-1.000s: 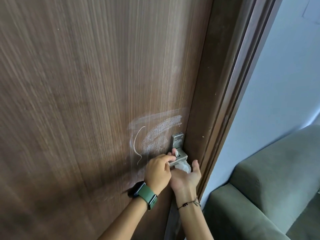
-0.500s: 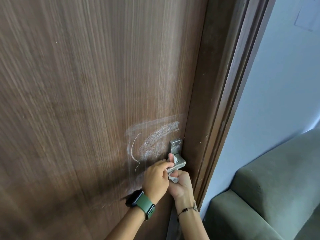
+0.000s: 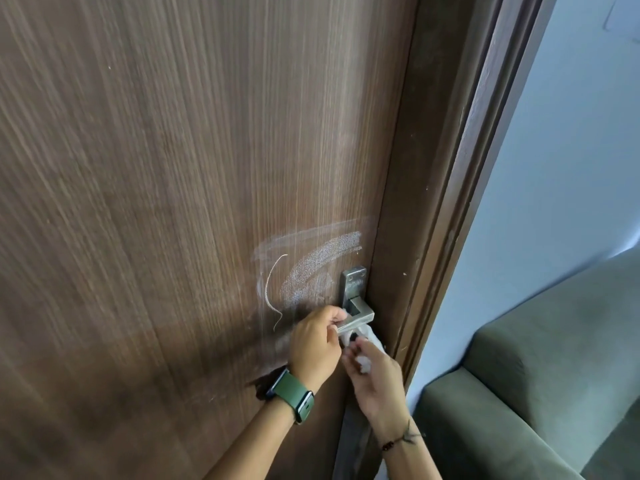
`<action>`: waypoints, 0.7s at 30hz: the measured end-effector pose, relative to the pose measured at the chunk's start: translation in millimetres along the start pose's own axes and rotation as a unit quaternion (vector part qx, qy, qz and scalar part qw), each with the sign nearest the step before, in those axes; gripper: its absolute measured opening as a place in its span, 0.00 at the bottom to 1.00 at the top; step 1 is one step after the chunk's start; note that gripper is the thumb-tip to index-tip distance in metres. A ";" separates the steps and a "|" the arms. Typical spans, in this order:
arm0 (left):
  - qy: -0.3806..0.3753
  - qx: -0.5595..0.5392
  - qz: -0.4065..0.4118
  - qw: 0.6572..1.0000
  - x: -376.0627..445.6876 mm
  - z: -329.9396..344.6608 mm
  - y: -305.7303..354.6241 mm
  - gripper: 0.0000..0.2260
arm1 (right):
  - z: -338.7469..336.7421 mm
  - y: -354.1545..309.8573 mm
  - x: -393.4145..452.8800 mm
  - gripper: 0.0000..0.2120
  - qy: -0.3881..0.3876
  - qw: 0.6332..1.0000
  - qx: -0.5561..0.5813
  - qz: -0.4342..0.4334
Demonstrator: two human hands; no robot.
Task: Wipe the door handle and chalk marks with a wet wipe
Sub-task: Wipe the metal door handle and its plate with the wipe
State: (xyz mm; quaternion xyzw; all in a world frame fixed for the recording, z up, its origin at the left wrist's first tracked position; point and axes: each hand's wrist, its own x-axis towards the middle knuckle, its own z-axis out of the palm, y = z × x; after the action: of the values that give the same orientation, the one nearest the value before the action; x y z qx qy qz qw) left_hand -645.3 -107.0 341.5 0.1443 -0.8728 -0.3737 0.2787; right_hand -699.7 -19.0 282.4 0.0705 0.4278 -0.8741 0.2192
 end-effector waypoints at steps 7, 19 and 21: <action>-0.013 -0.011 -0.017 1.000 1.8 0.5 -0.9 0.15 | 10.0 -35.2 -7.2 0.11 0.030 0.794 -0.505 -0.337; -0.017 -0.033 -0.009 0.999 -0.1 -0.4 -4.8 0.14 | 21.9 -54.9 -7.3 0.07 0.010 0.717 -0.552 -0.425; -0.015 -0.038 -0.012 0.999 0.4 0.3 -4.9 0.14 | 21.7 -56.6 -5.7 0.09 0.029 0.693 -0.582 -0.425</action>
State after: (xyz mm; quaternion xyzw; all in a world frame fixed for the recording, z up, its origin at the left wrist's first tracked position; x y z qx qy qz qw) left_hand -645.6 -110.3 337.9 0.1385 -0.8604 -0.4121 0.2660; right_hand -718.3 -3.6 338.3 -0.2349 0.8414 -0.4477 -0.1912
